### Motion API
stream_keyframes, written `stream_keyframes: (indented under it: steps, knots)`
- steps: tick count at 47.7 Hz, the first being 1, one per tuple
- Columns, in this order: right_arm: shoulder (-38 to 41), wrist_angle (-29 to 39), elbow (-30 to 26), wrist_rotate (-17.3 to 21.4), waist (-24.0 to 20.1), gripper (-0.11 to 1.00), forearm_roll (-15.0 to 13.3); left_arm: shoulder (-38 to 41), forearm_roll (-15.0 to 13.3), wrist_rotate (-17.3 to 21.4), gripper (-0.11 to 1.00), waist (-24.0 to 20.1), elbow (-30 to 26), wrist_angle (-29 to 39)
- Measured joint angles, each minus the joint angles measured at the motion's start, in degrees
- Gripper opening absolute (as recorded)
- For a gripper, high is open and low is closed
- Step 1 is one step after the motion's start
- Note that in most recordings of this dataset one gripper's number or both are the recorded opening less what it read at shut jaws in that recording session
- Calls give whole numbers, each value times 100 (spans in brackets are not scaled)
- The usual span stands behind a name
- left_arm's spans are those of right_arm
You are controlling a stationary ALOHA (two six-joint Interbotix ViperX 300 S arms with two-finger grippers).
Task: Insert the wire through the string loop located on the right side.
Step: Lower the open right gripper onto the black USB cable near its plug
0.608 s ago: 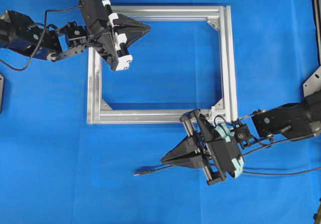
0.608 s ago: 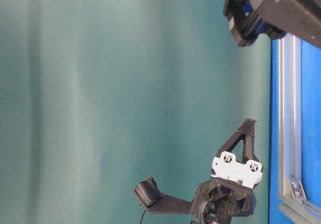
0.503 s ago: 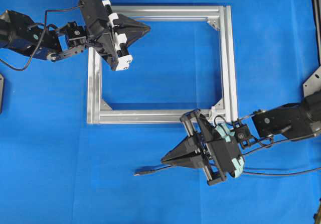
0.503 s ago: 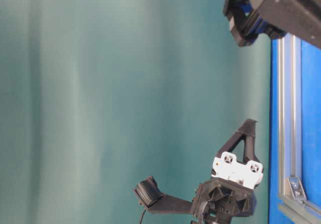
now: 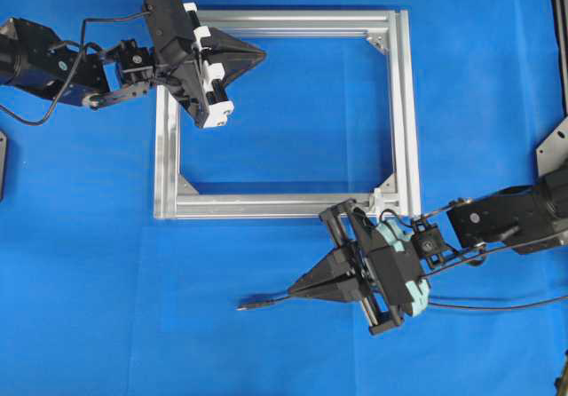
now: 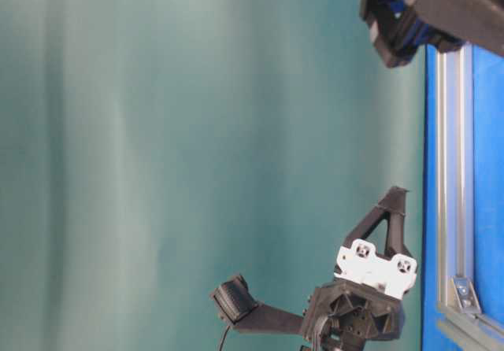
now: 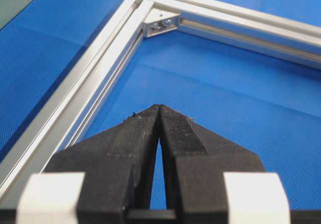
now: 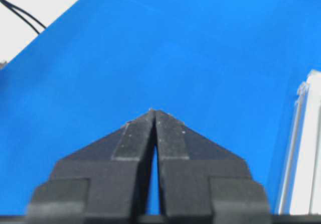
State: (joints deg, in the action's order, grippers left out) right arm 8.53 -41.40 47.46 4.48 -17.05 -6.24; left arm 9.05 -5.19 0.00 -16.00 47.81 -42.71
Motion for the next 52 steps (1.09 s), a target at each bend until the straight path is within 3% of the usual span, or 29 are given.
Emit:
stream_keyframes:
  steps: [5, 13, 16, 20, 31, 52]
  knots:
    - [9, 44, -9, 123, 0, 29, 9, 0, -9, 0, 0, 9, 0, 0]
    - [0, 97, -18, 202, -9, 80, 53, 0, 0, 0, 0, 0, 0, 0]
    - [9, 132, -26, 202, 0, 91, 97, 0, 0, 0, 0, 9, 0, 0]
    - [9, 167, -26, 211, -9, 87, 141, 0, 0, -9, 0, 9, 0, 0]
    - [158, 185, -114, 211, -35, 89, 308, 0, 0, 9, 0, 9, -9, 0]
    - [1151, 185, -457, 202, -193, 88, 1011, -9, 0, 0, 0, 9, -9, 0]
